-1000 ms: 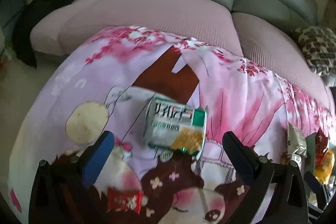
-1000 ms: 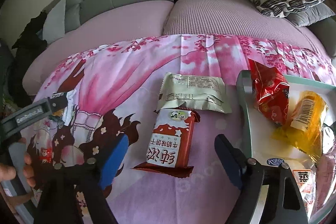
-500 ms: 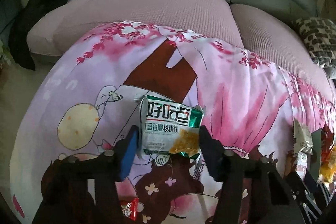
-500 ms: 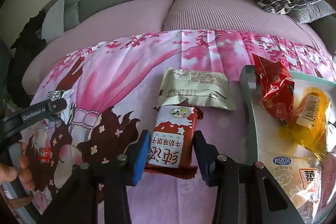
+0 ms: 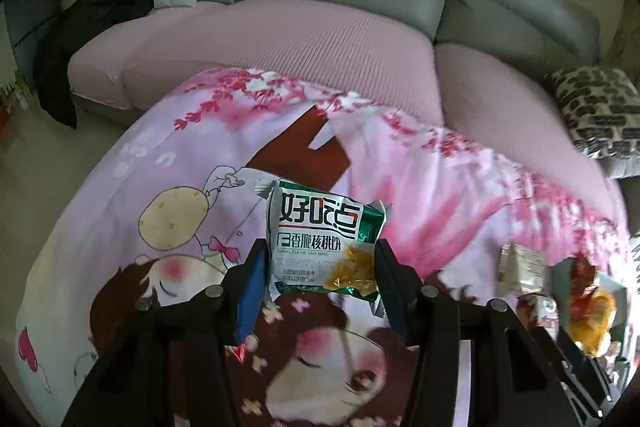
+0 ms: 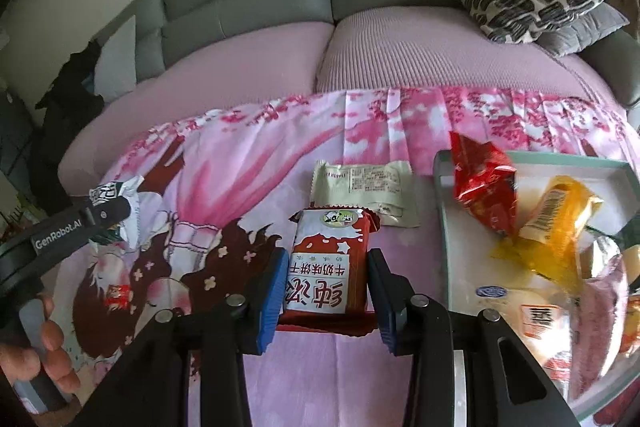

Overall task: Organize snacks
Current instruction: 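Carry both snacks over the tray and open both tools to release them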

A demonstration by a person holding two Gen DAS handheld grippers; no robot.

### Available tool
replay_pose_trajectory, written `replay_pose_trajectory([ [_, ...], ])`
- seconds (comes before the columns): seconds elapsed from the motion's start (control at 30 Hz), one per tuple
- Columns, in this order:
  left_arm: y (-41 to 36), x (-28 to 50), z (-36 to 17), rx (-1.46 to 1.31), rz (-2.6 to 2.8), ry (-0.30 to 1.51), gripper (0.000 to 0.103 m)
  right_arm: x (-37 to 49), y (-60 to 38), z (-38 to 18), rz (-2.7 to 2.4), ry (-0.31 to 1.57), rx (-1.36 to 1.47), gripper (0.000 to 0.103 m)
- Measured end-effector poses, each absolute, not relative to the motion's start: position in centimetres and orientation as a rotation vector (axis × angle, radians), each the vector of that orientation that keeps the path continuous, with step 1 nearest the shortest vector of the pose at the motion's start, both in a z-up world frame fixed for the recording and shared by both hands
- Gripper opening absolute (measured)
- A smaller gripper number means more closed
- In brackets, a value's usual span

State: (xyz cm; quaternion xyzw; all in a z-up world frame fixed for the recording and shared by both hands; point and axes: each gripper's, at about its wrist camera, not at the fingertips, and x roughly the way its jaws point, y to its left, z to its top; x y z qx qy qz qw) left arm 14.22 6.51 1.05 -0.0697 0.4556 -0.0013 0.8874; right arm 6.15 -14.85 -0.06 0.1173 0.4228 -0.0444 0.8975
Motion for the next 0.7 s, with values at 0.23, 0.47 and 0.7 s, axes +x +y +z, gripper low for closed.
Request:
replay_pose_trajectory([
  [0.23,4.9,10.9,2.6,-0.188,-0.036,0.917,0.054,4.6,-15.9,2.4,-0.090,0.808,0.264,0.042],
  [0.47,1.4,8.8,3.7,-0.151,-0.086,0.888,0.054,3.2,-17.9,4.3,-0.123,0.746,0.303,0.043],
  [0.7,-2.4,8.0,3.9,-0.104,-0.172,0.882,0.054,2.1,-20.7,5.0,-0.193,0.718,0.346,0.043],
])
